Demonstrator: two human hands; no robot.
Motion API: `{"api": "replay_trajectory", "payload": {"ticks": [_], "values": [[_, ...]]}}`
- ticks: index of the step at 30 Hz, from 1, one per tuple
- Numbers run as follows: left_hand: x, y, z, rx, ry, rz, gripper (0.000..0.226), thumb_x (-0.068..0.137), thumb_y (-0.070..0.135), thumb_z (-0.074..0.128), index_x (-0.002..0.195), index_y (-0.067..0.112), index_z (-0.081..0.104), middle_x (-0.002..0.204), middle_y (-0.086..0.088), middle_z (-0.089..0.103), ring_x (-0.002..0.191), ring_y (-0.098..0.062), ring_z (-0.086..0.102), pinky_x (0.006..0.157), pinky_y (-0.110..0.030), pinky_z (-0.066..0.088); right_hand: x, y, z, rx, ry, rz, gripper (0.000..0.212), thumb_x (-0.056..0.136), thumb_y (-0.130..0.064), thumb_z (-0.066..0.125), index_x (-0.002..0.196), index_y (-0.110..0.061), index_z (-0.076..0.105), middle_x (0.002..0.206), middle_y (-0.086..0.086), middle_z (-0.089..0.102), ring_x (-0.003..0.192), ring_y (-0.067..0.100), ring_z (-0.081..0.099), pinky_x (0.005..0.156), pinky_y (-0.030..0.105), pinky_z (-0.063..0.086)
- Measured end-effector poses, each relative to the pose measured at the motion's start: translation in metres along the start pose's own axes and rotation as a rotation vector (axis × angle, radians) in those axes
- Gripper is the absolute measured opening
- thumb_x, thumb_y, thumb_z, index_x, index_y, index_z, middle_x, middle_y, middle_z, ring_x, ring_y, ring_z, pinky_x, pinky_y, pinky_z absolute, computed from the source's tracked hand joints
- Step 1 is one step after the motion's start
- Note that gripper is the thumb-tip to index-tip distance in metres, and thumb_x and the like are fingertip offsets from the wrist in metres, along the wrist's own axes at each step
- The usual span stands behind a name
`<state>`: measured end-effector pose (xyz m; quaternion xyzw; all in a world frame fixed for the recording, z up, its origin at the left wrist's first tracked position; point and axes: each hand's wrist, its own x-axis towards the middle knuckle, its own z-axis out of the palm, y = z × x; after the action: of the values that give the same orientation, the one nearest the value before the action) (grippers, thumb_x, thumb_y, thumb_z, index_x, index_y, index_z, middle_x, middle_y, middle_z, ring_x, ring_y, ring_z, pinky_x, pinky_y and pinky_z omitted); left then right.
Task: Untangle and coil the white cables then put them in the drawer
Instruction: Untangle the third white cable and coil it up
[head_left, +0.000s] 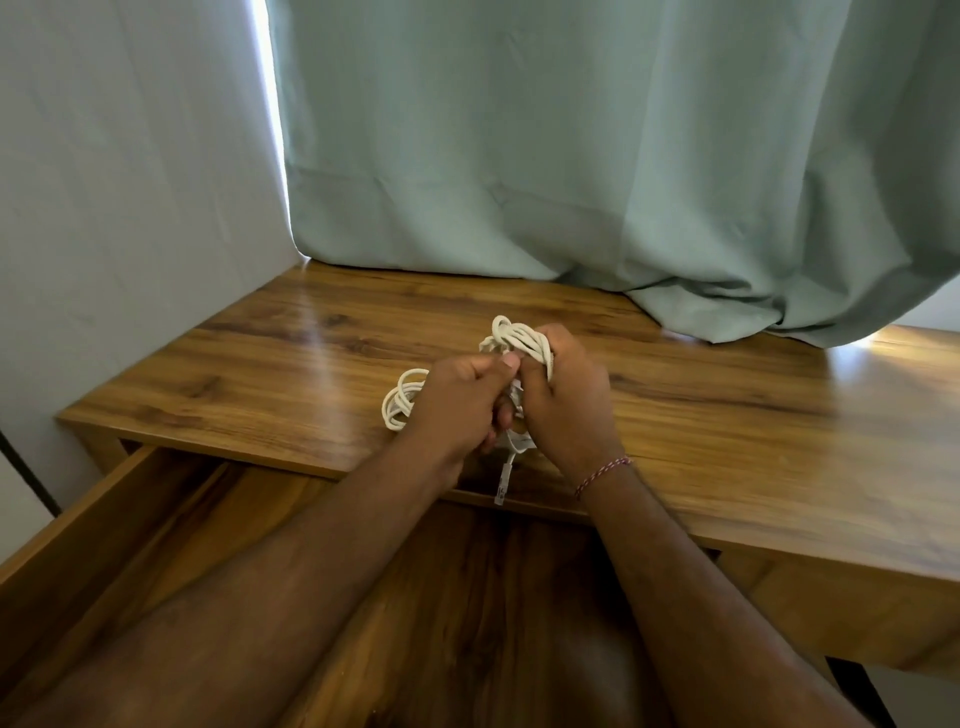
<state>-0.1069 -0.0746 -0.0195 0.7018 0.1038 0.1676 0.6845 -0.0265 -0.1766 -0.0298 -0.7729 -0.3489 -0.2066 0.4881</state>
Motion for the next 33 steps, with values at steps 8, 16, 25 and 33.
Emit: {"api": "replay_trajectory", "payload": {"ticks": [8, 16, 25, 33], "values": [[0.007, -0.004, -0.02, 0.675, 0.179, 0.468, 0.039, 0.107, 0.038, 0.045, 0.076, 0.022, 0.063, 0.065, 0.006, 0.068, 0.059, -0.007, 0.063, 0.058, -0.032, 0.049, 0.007, 0.009, -0.012, -0.076, -0.06, -0.145, 0.027, 0.105, -0.039, 0.048, 0.111, -0.016, 0.06, 0.097, -0.002, 0.065, 0.086, 0.014, 0.058, 0.07, 0.024, 0.044], [0.007, -0.004, -0.06, 1.218, -0.085, 0.657, 0.037, 0.102, 0.053, 0.026, 0.076, 0.033, 0.041, 0.067, 0.01, 0.051, 0.061, -0.011, 0.048, 0.054, -0.031, 0.03, 0.015, 0.039, -0.038, -0.618, -0.133, -0.386, 0.031, 0.094, -0.038, 0.043, 0.099, -0.017, 0.065, 0.087, 0.001, 0.066, 0.079, 0.025, 0.061, 0.076, 0.039, 0.039], [0.01, -0.016, -0.082, 1.15, -0.07, 0.646, 0.035, 0.105, 0.051, 0.029, 0.077, 0.034, 0.043, 0.069, 0.012, 0.047, 0.064, -0.007, 0.046, 0.056, -0.037, 0.041, 0.017, 0.037, -0.018, -0.524, -0.263, -0.31, 0.015, 0.1, -0.032, 0.05, 0.102, -0.02, 0.058, 0.091, -0.002, 0.06, 0.082, 0.019, 0.055, 0.078, 0.039, 0.044], [0.003, -0.006, -0.064, 0.865, 0.179, 0.755, 0.044, 0.102, 0.031, 0.059, 0.143, 0.017, 0.054, 0.133, 0.004, 0.059, 0.119, -0.007, 0.051, 0.096, -0.021, 0.04, 0.013, 0.018, -0.004, -0.2, -0.207, -0.222, 0.009, 0.103, -0.029, 0.054, 0.098, -0.023, 0.049, 0.089, 0.0, 0.06, 0.079, 0.02, 0.056, 0.065, 0.036, 0.044]]}}
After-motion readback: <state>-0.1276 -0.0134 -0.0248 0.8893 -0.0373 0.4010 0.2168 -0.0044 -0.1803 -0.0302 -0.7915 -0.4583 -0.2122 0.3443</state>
